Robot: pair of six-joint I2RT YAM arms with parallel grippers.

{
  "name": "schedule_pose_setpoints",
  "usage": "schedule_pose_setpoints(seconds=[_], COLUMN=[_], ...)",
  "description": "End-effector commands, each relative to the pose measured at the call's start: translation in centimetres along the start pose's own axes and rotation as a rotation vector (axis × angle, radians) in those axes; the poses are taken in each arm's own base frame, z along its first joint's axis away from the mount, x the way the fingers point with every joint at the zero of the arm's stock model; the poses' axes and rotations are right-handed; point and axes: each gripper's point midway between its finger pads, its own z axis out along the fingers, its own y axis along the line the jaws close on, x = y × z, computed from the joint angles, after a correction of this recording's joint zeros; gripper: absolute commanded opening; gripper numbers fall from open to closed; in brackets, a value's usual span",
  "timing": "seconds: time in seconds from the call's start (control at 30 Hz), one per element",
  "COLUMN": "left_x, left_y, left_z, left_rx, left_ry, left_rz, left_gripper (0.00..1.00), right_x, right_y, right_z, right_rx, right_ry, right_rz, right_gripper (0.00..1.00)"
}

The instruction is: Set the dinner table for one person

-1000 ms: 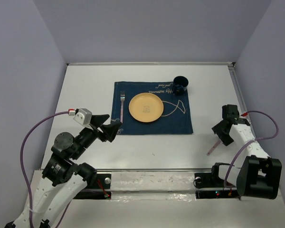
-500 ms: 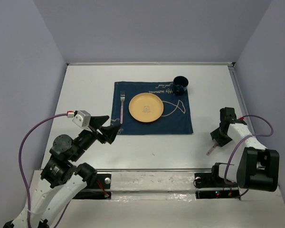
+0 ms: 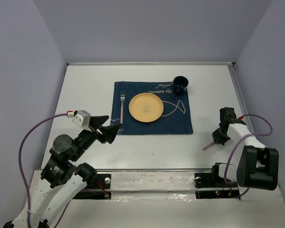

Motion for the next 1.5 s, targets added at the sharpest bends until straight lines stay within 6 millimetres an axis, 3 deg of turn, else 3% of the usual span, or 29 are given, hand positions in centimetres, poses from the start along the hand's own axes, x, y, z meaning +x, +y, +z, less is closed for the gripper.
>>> schedule_pose_setpoints(seconds=[0.0,0.1,0.13,0.23,0.3,0.33,0.4,0.43,0.5,0.6,0.67,0.77,0.8,0.9,1.0,1.03,1.07,1.17,1.47], left_x=[-0.2,-0.1,0.0,0.0,-0.2,-0.1,-0.4,-0.5,-0.4,0.1,0.2,0.3,0.3,0.4,0.7,0.8,1.0,1.1,0.9], left_y=[-0.1,0.0,0.0,0.0,-0.1,0.0,0.2,0.3,0.6,1.1,1.4,1.9,2.3,2.8,3.2,3.3,3.5,3.8,5.0], left_z=[0.4,0.5,0.6,0.6,0.5,0.5,0.4,0.3,0.4,0.8,0.9,1.2,1.2,1.4,1.6,1.7,1.8,1.9,1.9], left_rx=[0.003,0.002,0.004,0.003,0.004,0.000,-0.011,-0.020,-0.035,-0.060,-0.074,-0.100,-0.116,-0.141,-0.160,-0.165,-0.172,-0.183,-0.236], left_ry=[-0.007,-0.001,0.003,0.004,-0.002,-0.002,-0.012,-0.014,-0.008,0.015,0.020,0.028,0.027,0.034,0.045,0.050,0.058,0.061,0.051], left_rz=[0.000,0.000,0.001,0.001,0.005,0.006,0.013,0.013,0.014,0.012,0.012,0.012,0.015,0.014,0.014,0.012,0.012,0.014,0.015], left_gripper=[0.83,0.83,0.83,0.83,0.83,0.84,0.84,0.85,0.87,0.89,0.90,0.90,0.91,0.91,0.91,0.91,0.91,0.91,0.92], right_x=[-2.7,-4.3,-5.9,-6.9,-6.2,-4.4,-2.7,-0.2,1.4,4.6,5.3,6.1,6.5,6.6,6.9,6.9,7.2,6.6,6.1], right_y=[1.9,3.9,5.4,9.6,11.7,13.1,15.4,16.7,18.2,20.2,21.6,23.8,24.3,26.1,28.0,28.4,29.1,30.2,31.7], right_z=[-0.8,-3.4,-6.0,-11.7,-14.1,-15.4,-17.2,-17.5,-18.7,-18.7,-19.2,-18.6,-17.5,-17.0,-15.9,-14.3,-14.5,-12.6,-9.8], right_rx=[-0.080,-0.184,-0.261,-0.432,-0.486,-0.526,-0.583,-0.621,-0.659,-0.670,-0.690,-0.714,-0.688,-0.688,-0.676,-0.642,-0.657,-0.619,-0.568], right_ry=[-0.101,-0.160,-0.229,-0.328,-0.360,-0.362,-0.358,-0.319,-0.311,-0.288,-0.287,-0.278,-0.269,-0.278,-0.284,-0.268,-0.259,-0.241,-0.217], right_rz=[-0.006,-0.061,-0.086,-0.222,-0.348,-0.445,-0.566,-0.651,-0.719,-0.837,-0.871,-0.917,-0.937,-0.954,-0.976,-0.980,-0.975,-0.948,-0.897], right_gripper=[0.01,0.00,0.00,0.00,0.00,0.00,0.00,0.00,0.00,0.00,0.00,0.00,0.00,0.00,0.00,0.00,0.00,0.00,0.00])
